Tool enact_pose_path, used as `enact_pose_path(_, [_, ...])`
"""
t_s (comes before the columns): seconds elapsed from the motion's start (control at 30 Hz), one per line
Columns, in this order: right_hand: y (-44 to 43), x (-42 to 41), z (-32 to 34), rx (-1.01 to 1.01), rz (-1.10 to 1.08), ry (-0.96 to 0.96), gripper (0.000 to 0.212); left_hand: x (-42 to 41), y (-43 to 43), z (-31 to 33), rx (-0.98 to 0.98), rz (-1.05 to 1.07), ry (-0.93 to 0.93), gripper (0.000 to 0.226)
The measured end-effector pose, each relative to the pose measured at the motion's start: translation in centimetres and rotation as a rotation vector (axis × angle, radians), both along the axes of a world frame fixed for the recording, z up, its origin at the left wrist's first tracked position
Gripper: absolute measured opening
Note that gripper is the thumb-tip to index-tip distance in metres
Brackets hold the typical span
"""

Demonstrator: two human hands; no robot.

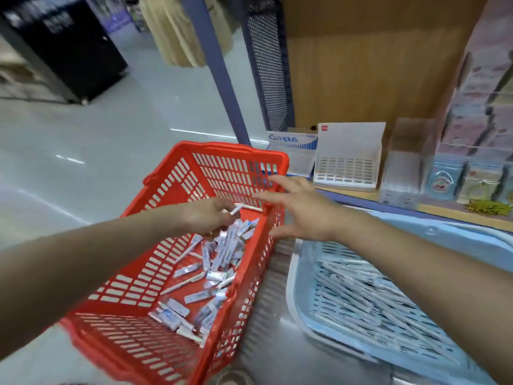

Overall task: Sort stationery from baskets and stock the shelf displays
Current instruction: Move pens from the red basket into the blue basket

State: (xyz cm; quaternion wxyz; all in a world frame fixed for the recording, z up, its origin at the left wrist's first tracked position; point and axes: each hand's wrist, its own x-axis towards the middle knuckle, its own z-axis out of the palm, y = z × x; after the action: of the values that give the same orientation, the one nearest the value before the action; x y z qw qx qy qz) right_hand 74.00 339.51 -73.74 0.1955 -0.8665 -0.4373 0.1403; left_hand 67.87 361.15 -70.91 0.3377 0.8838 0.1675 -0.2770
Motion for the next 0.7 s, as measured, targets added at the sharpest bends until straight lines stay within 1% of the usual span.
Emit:
enact_pose_path(0.03, [1.1, -0.6, -0.1, -0.109, 0.079, -0.086, 0.078, -0.7, 1.1, -0.9, 0.029, -0.006, 0.014, 0.013])
enact_pose_path(0.1, [3.1, -1.7, 0.0, -0.253, 0.225, -0.204, 0.071, -2.3, 3.2, -3.0, 0.085, 0.005, 0.033, 0.025])
enact_pose_path(0.17, [4.5, -2.1, 0.1, -0.320, 0.267, -0.287, 0.055, -4.0, 5.3, -5.0, 0.110, 0.031, 0.035, 0.035])
enact_pose_path(0.23, [5.2, -2.2, 0.6, -0.365, 0.268, -0.450, 0.041, -5.2, 6.8, -6.6, 0.136, 0.046, 0.030, 0.042])
enact_pose_path(0.3, [5.7, -2.5, 1.1, -0.420, 0.308, -0.608, 0.032, -6.0, 8.1, -7.6, 0.244, -0.028, 0.004, 0.042])
enact_pose_path(0.33, [6.3, -3.0, 1.4, -0.454, 0.342, -0.636, 0.031, -6.5, 8.7, -8.0, 0.308, -0.086, 0.000, 0.042])
enact_pose_path(0.4, [7.6, -4.1, 1.6, -0.489, 0.373, -0.603, 0.037, -7.1, 10.0, -9.2, 0.389, -0.158, 0.002, 0.045])
enact_pose_path(0.5, [9.8, -5.3, 1.2, -0.427, 0.379, -0.510, 0.035, -6.6, 11.5, -10.5, 0.454, -0.169, -0.014, 0.046])
enact_pose_path(0.53, [10.5, -5.5, 1.0, -0.408, 0.396, -0.480, 0.039, -6.3, 12.0, -10.9, 0.469, -0.173, -0.021, 0.047])
enact_pose_path(0.63, [12.2, -5.9, 0.8, -0.391, 0.429, -0.366, 0.064, -5.9, 12.9, -12.1, 0.489, -0.191, -0.025, 0.047])
enact_pose_path(0.7, [13.0, -5.8, 0.8, -0.396, 0.433, -0.283, 0.068, -5.9, 13.6, -13.3, 0.459, -0.176, -0.032, 0.048])
